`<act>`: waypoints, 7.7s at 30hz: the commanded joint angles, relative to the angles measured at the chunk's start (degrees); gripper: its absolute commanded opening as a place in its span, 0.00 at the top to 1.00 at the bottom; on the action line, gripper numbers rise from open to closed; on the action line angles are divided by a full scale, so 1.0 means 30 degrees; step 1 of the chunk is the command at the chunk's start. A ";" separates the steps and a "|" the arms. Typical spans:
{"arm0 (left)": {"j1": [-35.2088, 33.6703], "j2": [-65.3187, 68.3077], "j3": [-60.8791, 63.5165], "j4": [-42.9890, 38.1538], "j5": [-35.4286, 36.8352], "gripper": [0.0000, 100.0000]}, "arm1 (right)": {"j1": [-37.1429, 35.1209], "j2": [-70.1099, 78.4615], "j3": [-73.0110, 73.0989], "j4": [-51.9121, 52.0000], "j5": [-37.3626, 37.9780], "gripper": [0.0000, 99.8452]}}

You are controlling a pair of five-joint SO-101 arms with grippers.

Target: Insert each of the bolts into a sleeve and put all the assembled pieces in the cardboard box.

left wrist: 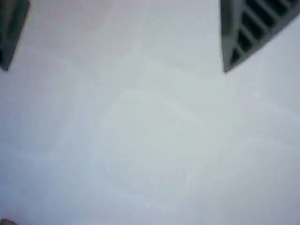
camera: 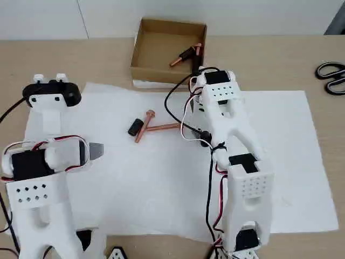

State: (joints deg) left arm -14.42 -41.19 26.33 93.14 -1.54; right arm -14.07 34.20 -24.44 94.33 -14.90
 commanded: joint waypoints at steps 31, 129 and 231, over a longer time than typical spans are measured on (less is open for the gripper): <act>0.0117 -0.0293 -0.0923 -0.0352 0.0088 0.73 | -0.0044 0.2388 -0.0059 0.0249 0.2491 0.90; 0.5626 1.1018 -0.8571 0.1201 0.0879 0.73 | 0.1011 -0.5260 1.1516 -0.9832 0.4161 0.94; 1.1839 2.3267 -1.5839 -0.6916 -0.9905 0.99 | 0.1802 -0.9949 0.3487 -0.1538 0.5070 1.00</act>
State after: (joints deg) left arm 20.92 29.23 -17.63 70.90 -32.40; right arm -8.35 7.56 -10.99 89.85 0.31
